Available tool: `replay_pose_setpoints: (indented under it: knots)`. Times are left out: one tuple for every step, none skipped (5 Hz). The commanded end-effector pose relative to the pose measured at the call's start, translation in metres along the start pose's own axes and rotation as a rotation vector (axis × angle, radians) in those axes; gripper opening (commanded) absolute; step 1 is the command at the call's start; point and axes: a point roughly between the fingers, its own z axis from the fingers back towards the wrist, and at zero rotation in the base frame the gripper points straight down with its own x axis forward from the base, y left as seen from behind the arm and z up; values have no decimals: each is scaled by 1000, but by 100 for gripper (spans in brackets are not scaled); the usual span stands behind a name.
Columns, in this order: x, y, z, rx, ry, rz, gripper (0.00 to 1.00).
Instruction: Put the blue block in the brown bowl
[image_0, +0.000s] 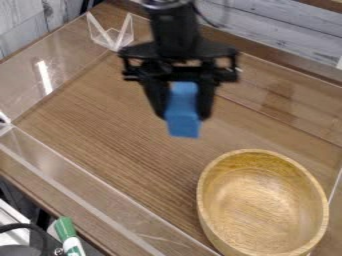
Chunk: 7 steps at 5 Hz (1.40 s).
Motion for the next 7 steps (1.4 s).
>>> replay_pose_setpoints:
  knots:
    - [-13,-27,3,-23,-40,-33,0]
    - [-26,-52,-5,-30,-50,-42,0]
    - [-38,-73,-17,-42,-50,-81,0]
    - [-41,-75,-26,-61,-57,-108,0]
    - [-37,-68,-28,-63,-62,-122,0]
    - [-33,-62,-30,-70,-67,-136,0]
    - [-28,-57,-31,-82,-76,-153,0]
